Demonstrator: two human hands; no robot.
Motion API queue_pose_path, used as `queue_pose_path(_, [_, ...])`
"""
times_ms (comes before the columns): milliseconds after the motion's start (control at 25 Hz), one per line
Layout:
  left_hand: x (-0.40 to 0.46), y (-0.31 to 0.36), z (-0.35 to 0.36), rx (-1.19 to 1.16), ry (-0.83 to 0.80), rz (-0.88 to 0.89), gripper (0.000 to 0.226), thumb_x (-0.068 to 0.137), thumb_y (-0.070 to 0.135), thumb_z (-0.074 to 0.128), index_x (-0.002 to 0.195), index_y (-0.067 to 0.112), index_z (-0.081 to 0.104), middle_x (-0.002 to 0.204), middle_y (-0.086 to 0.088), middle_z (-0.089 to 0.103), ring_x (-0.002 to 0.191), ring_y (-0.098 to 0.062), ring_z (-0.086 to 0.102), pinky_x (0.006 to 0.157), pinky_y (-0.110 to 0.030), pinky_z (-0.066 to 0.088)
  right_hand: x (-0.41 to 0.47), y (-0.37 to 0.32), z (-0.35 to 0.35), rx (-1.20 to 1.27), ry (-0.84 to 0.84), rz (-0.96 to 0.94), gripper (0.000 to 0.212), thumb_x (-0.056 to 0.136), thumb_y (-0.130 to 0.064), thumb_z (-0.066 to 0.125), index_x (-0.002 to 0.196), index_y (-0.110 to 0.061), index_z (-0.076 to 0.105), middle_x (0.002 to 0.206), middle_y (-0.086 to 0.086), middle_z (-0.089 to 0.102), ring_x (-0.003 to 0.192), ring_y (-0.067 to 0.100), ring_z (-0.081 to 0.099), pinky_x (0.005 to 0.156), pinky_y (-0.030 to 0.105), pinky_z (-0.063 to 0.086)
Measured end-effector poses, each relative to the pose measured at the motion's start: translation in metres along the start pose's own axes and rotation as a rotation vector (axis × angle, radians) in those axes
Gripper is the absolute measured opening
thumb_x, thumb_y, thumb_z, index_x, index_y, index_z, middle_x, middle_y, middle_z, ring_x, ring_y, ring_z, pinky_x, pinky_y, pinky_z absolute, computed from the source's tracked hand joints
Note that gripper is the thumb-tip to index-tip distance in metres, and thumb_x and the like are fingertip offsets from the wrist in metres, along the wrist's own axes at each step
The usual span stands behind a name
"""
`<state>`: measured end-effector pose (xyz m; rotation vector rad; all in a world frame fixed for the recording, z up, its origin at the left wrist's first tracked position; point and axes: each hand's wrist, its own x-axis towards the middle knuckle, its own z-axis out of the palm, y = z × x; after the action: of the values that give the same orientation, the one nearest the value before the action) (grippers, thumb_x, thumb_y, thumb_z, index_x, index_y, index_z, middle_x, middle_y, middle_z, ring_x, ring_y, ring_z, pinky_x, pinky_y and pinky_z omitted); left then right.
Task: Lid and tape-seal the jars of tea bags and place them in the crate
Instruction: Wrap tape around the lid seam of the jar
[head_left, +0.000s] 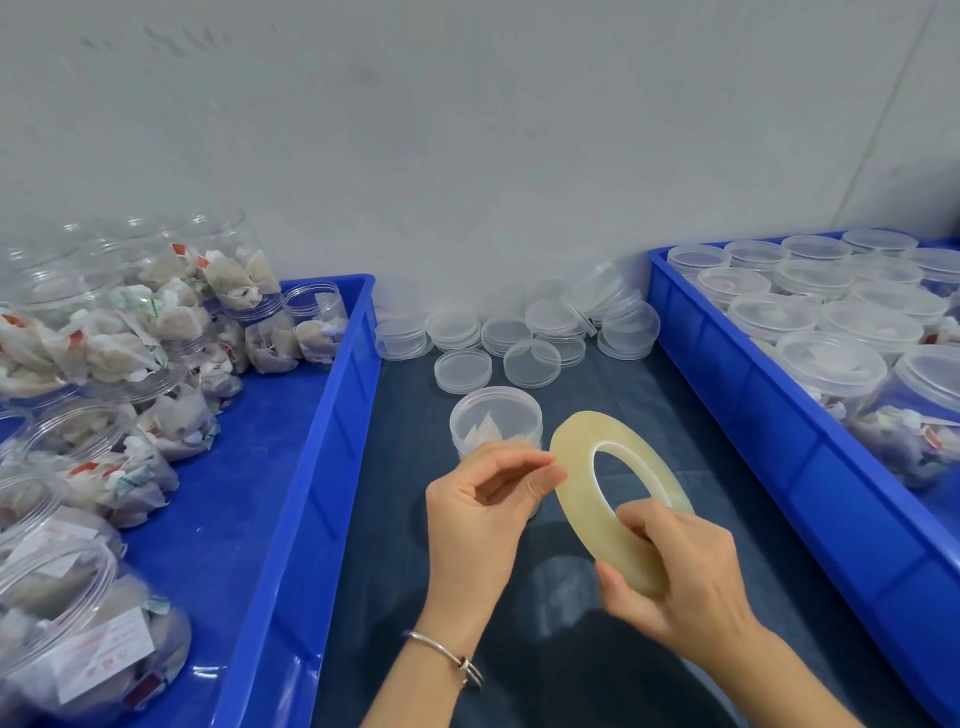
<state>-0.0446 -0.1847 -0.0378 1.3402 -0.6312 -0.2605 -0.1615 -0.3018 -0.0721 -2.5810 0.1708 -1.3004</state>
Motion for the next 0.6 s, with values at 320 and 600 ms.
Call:
queue_pose_path(320, [-0.0051,0.0016,0.0031,-0.001,-0.001,-0.005,0.028,0.071,0.028,0.072,0.095,0.016,0.075,0.091,0.002,0.075,0.087,-0.015,0.071,0.079,-0.031,0.057,0.0017,-0.003,0.002,0.013,0.018,0.022,0.023,0.07,-0.038,0.054,0.084,-0.024,0.043,0.05,-0.004,0.049,0.039,0.015,0.043,0.041,0.022,0.033])
queue_pose_path(600, [-0.0087,0.0054,0.0026,-0.035,0.097,0.012,0.018,0.067,0.027,0.076,0.081,0.016,0.077,0.081,0.001,0.075,0.076,-0.013,0.071,0.067,-0.016,0.052,0.0046,-0.0074,0.0042,-0.008,0.04,-0.013,0.024,0.07,-0.039,0.055,0.084,-0.022,0.043,0.05,-0.004,0.049,0.038,0.016,0.044,0.039,0.023,0.034])
